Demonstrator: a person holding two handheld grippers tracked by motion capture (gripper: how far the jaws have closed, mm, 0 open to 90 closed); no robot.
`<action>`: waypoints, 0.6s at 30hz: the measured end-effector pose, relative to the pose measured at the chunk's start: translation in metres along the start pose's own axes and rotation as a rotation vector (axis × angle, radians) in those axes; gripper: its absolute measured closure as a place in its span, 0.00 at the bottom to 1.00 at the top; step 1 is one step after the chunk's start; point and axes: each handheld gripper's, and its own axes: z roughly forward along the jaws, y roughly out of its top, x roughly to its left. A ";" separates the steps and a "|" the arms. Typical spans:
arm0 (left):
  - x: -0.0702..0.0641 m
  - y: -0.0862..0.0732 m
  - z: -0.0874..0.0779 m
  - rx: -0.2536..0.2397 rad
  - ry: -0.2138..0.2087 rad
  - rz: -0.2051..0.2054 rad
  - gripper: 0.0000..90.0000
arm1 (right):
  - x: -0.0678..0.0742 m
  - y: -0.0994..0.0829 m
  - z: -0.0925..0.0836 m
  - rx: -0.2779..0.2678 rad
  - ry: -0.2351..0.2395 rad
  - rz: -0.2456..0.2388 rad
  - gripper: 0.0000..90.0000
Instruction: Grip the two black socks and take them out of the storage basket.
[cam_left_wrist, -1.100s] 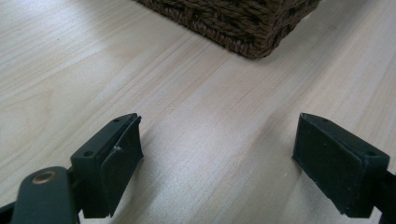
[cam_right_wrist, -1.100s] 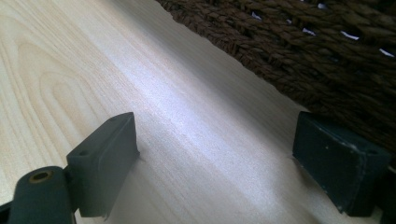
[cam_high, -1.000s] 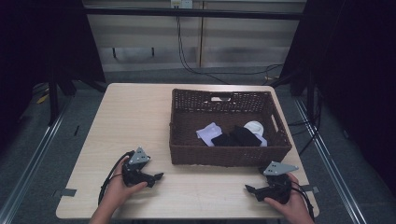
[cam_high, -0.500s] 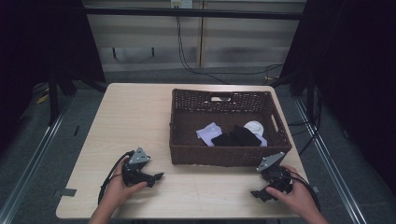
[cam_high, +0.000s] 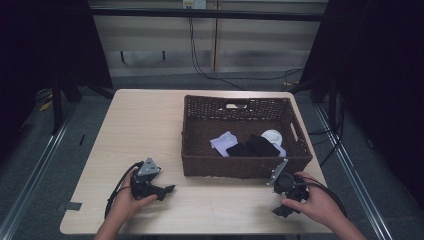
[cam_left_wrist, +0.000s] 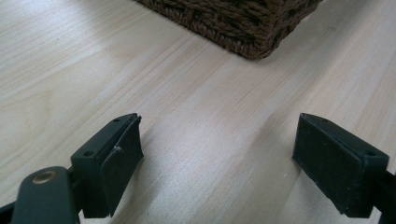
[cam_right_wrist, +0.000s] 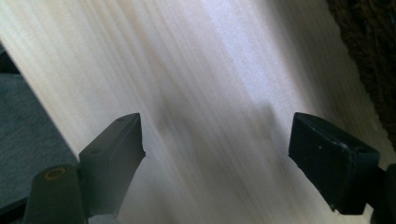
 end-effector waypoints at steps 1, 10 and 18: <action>0.000 0.000 0.000 0.000 0.000 0.000 0.16 | 0.000 0.000 0.000 0.000 0.000 0.000 0.19; 0.000 0.000 0.000 0.002 -0.007 -0.008 0.16 | -0.003 0.008 -0.025 0.041 0.009 -0.036 0.20; 0.001 0.000 0.000 0.003 -0.008 -0.006 0.16 | -0.014 0.018 -0.065 0.067 0.022 -0.053 0.21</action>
